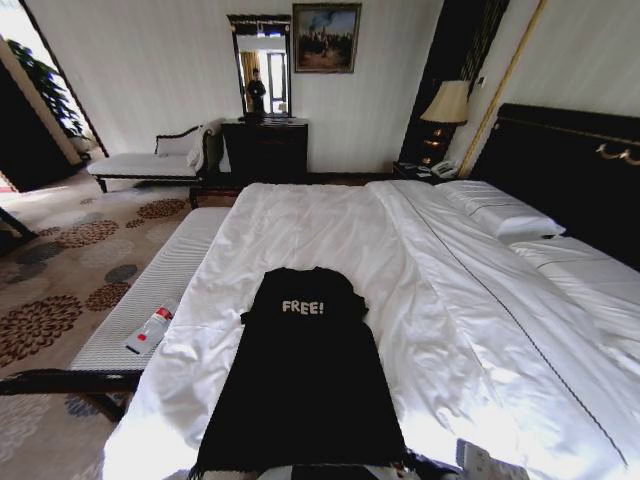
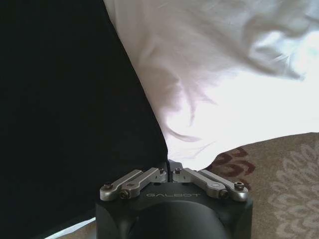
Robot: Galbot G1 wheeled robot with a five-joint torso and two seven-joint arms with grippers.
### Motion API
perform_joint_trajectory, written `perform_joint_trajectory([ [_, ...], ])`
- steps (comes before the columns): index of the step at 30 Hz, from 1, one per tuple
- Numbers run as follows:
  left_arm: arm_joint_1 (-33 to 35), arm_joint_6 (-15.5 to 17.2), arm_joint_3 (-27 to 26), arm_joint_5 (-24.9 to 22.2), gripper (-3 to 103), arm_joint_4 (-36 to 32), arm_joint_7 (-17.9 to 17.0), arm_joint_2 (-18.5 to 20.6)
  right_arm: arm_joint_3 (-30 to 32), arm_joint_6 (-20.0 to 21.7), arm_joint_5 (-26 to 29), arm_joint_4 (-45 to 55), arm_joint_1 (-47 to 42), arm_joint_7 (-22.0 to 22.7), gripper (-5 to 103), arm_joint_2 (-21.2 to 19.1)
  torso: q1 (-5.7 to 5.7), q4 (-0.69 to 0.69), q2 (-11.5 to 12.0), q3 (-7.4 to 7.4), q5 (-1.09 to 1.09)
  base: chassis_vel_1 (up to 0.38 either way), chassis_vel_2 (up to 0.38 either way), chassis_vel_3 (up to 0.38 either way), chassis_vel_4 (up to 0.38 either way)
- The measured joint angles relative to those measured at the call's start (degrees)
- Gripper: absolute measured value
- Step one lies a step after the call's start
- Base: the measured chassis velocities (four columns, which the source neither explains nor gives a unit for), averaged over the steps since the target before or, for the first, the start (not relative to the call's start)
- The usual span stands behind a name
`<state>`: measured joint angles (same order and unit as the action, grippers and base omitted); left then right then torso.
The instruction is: Fold the clothes on the bed.
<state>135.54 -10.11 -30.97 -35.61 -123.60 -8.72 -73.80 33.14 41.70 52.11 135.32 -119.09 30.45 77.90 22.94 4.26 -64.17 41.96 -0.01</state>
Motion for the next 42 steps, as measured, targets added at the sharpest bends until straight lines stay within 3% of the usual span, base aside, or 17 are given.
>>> perform_joint_trajectory([
  [8, -0.5, -0.5, 1.5, 2.5, -1, 0.5, -0.8, 0.0, -1.4, -0.7, -1.0, -0.1, 0.6, -0.4, 1, 0.9, 0.0, 0.0, 0.0, 0.0, 0.0, 0.0, 0.0, 0.0, 0.0],
  [11, -0.8, -0.5, 2.1, 2.9, 13, 0.9, -1.9, 0.3, -2.3, -2.0, -2.4, -0.7, 0.7, -0.7, 1, 0.9, 0.0, -0.01, 0.0, 0.0, 0.0, 0.0, 0.0, 0.0, 0.0],
  [14, -0.8, -0.6, 2.7, 3.3, 19, 0.4, -2.3, -0.1, -3.6, -3.3, -4.2, -1.3, 0.7, -1.1, -2, 1.2, 0.0, 0.0, 0.0, 0.0, 0.0, 0.0, 0.0, 0.0, 0.0],
  [17, -0.7, -0.8, 3.8, 4.7, 34, 0.3, -2.7, -0.6, -4.7, -4.2, -5.1, -1.3, 0.8, -1.0, 13, 1.8, 0.0, 0.0, 0.0, 0.0, 0.01, 0.0, 0.0, 0.0, 0.0],
  [18, -0.7, -0.8, 3.8, 4.7, 34, 0.3, -2.7, -0.6, -4.7, -4.2, -5.1, -1.3, 0.8, -1.0, 13, 1.8, 0.0, 0.0, 0.0, 0.0, 0.01, 0.0, 0.0, 0.0, 0.0],
  [21, -0.9, -1.4, 3.9, 6.1, 50, 0.6, -3.2, -0.6, -4.7, -4.7, -5.2, -1.2, 0.8, -0.8, 24, 1.8, 0.0, 0.0, 0.0, 0.0, 0.0, 0.0, 0.0, 0.0, 0.0],
  [23, -0.8, -1.5, 3.7, 6.1, 50, 0.3, -3.3, -0.6, -4.4, -4.9, -5.3, -1.0, 0.8, -0.9, 29, 1.7, 0.0, 0.0, 0.0, 0.0, -0.01, 0.0, 0.0, 0.0, 0.0],
  [26, -1.1, -2.3, 2.6, 6.2, 67, -0.1, -3.6, -0.8, -3.6, -5.7, -6.0, 0.1, 0.8, -1.2, 45, 1.5, 0.0, 0.0, 0.0, 0.0, 0.0, 0.0, 0.0, 0.0, 0.0],
  [28, -1.2, -2.6, 2.3, 6.4, 72, -0.2, -3.7, -0.9, -3.4, -6.0, -6.2, 0.5, 1.1, -1.5, 45, 1.5, 0.0, 0.0, 0.0, 0.0, 0.0, 0.0, 0.0, 0.0, 0.0],
  [30, -1.5, -3.0, 2.0, 6.4, 83, -0.6, -3.8, -1.1, -3.2, -7.7, -7.3, 0.6, 1.9, -2.2, 56, 1.4, 0.0, 0.0, 0.0, 0.0, 0.0, 0.0, 0.0, 0.0, 0.0],
  [32, -1.5, -3.1, 1.9, 6.4, 83, -0.8, -3.9, -1.3, -3.1, -8.6, -8.1, 0.5, 2.1, -2.6, 61, 1.4, 0.0, 0.0, 0.0, 0.0, 0.0, 0.0, 0.0, 0.0, 0.0],
  [36, -1.4, -3.9, 1.8, 7.4, 99, -1.0, -3.9, -1.6, -1.4, -12.0, -8.9, 0.4, 3.2, -5.2, 78, 0.6, 0.0, 0.01, 0.0, 0.0, 0.0, 0.0, 0.0, 0.0, 0.0],
  [41, -1.1, -4.2, 1.9, 8.5, 100, -1.7, -4.0, -2.1, 1.0, -15.3, -7.0, 0.3, 7.3, -8.5, 97, -2.4, 0.0, 0.0, 0.0, 0.0, 0.0, 0.0, 0.0, 0.0, 0.0],
  [42, -1.1, -4.2, 1.9, 8.5, 100, -1.7, -4.0, -2.1, 1.0, -15.3, -7.0, 0.3, 7.3, -8.5, 97, -2.4, 0.0, 0.0, 0.0, 0.0, 0.0, 0.0, 0.0, 0.0, 0.0],
])
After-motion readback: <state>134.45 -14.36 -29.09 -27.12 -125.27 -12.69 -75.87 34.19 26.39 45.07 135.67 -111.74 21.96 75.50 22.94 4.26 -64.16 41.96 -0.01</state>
